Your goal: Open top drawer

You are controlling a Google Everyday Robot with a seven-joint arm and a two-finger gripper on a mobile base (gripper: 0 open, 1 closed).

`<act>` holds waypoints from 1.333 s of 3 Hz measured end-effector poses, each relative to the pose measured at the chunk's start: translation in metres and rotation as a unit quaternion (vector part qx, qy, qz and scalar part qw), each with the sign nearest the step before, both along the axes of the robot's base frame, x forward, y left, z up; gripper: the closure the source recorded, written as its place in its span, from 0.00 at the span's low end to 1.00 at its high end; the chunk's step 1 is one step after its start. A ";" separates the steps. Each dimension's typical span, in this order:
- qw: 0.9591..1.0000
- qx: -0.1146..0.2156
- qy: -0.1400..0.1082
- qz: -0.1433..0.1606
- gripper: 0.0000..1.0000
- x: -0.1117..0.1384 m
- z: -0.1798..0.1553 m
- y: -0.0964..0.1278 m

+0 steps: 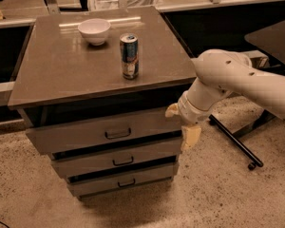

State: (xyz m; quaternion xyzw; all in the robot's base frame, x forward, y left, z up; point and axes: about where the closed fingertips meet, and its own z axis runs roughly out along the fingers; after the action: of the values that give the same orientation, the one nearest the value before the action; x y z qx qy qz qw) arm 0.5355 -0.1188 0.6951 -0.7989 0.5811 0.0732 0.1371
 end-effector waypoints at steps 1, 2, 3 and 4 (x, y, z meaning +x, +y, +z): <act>1.000 0.000 -0.001 0.000 0.12 0.000 0.000 0.000; 0.999 -0.003 -0.036 -0.015 0.12 0.034 -0.001 0.003; 0.998 -0.010 -0.055 -0.029 0.14 0.065 -0.015 0.010; 0.998 -0.020 -0.050 -0.036 0.29 0.078 -0.033 0.014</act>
Offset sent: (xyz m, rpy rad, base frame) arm 0.0918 0.0070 0.0020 -0.0156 -0.1985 -0.0864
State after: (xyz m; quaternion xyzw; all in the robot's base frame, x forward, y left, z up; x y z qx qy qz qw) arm 0.6136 -0.1051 0.6626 -0.7827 0.6032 0.0167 0.1526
